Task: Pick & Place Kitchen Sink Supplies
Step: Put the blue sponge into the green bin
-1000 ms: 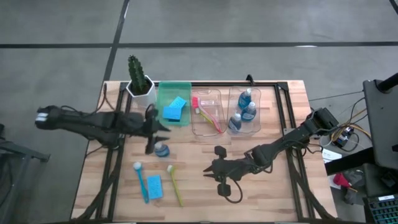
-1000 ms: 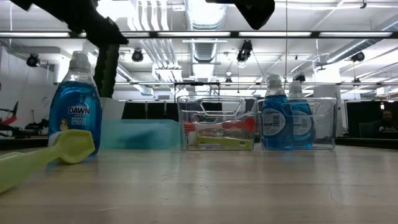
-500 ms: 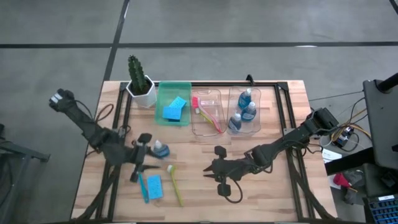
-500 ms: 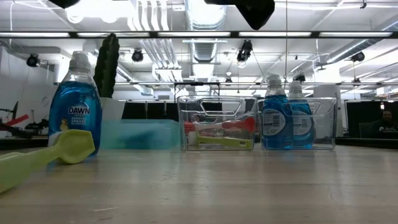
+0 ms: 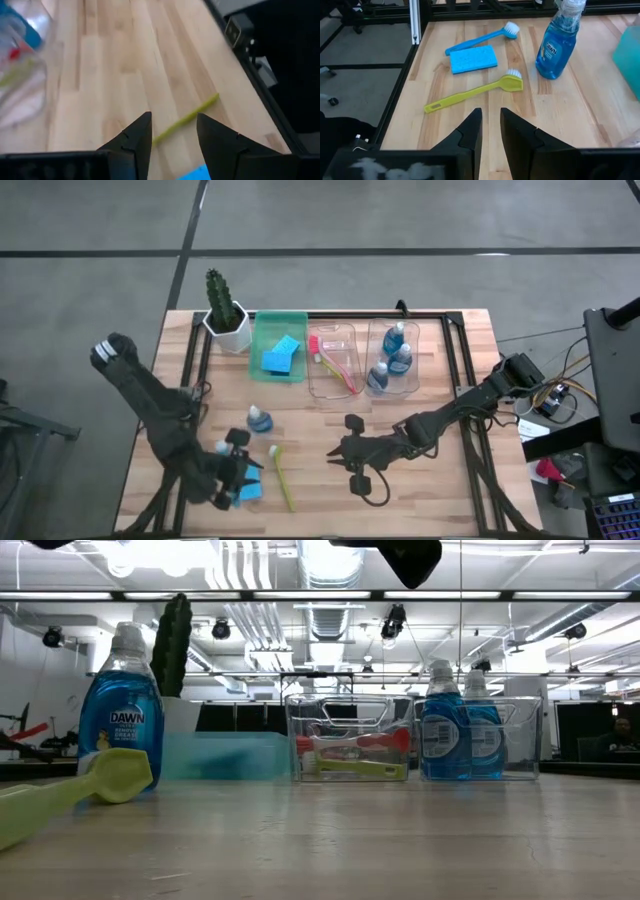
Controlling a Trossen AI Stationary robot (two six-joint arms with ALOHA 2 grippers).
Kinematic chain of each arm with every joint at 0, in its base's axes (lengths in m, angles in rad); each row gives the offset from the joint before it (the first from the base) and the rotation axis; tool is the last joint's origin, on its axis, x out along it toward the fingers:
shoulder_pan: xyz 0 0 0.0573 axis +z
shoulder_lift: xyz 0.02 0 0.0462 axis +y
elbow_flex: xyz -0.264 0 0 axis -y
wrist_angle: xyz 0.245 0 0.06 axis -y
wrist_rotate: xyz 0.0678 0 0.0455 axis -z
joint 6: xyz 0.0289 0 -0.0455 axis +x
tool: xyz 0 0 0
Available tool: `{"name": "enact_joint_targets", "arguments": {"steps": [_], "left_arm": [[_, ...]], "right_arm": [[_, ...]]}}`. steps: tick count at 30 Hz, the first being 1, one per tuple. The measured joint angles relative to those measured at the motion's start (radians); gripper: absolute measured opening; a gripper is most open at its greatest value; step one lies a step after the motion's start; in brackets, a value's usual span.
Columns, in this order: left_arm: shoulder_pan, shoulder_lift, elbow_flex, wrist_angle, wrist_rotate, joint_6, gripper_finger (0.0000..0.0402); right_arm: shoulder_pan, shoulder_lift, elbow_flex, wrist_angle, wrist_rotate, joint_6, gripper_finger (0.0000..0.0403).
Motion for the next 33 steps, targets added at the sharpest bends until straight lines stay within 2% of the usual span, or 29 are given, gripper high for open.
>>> {"name": "enact_joint_targets", "arguments": {"steps": [12,25,33], "left_arm": [[-0.087,0.239,0.033,-0.046,0.083,-0.331,0.0149],[-0.087,0.416,0.034,-0.015,0.202,-0.49,0.0149],[-0.088,0.477,0.037,-0.006,0.2,-0.506,0.0149]], "right_arm": [[0.0,0.0,0.0,-0.005,0.0,-0.013,0.0081],[0.0,0.0,0.0,-0.013,0.0,-0.078,0.0088],[0.0,0.0,0.0,-0.014,-0.001,-0.077,0.0071]]}}
